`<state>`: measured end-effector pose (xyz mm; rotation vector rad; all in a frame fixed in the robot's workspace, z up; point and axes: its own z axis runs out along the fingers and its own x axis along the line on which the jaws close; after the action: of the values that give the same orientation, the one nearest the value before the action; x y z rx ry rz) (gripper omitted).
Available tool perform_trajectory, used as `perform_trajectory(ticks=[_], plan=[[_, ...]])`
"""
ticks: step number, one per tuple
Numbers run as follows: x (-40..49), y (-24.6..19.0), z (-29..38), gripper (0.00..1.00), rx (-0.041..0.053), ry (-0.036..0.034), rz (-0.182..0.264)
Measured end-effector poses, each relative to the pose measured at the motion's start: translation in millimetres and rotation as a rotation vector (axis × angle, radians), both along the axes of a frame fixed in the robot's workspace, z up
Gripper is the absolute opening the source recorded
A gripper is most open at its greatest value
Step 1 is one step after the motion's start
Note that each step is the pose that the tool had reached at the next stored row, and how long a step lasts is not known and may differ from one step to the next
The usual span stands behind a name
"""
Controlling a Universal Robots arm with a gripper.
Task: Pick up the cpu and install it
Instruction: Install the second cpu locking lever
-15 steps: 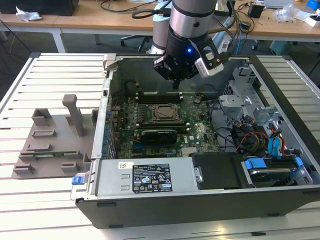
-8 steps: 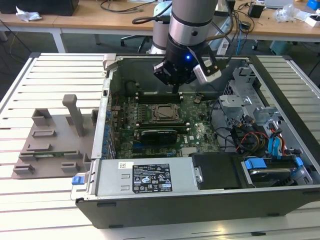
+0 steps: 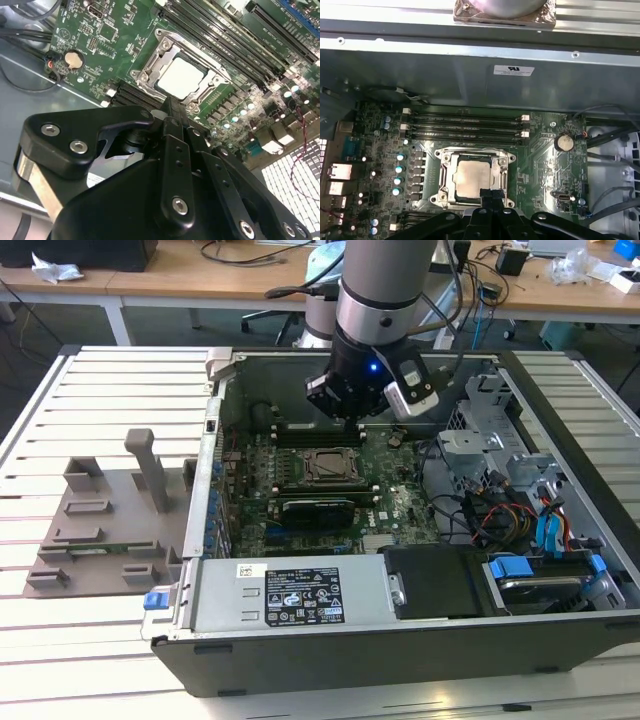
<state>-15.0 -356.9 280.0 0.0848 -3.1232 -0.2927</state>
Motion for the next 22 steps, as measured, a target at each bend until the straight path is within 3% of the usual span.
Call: perform_trajectory(ticks=[2, 5, 22], plan=[[0.1, 0.0, -1.0, 0.11, -0.0027, 0.0001, 0.000], [0.0, 0.0, -1.7, 0.11, -0.0318, 0.0001, 0.000], [0.0, 0.0, -10.4, 0.11, -0.0334, 0.0001, 0.000]])
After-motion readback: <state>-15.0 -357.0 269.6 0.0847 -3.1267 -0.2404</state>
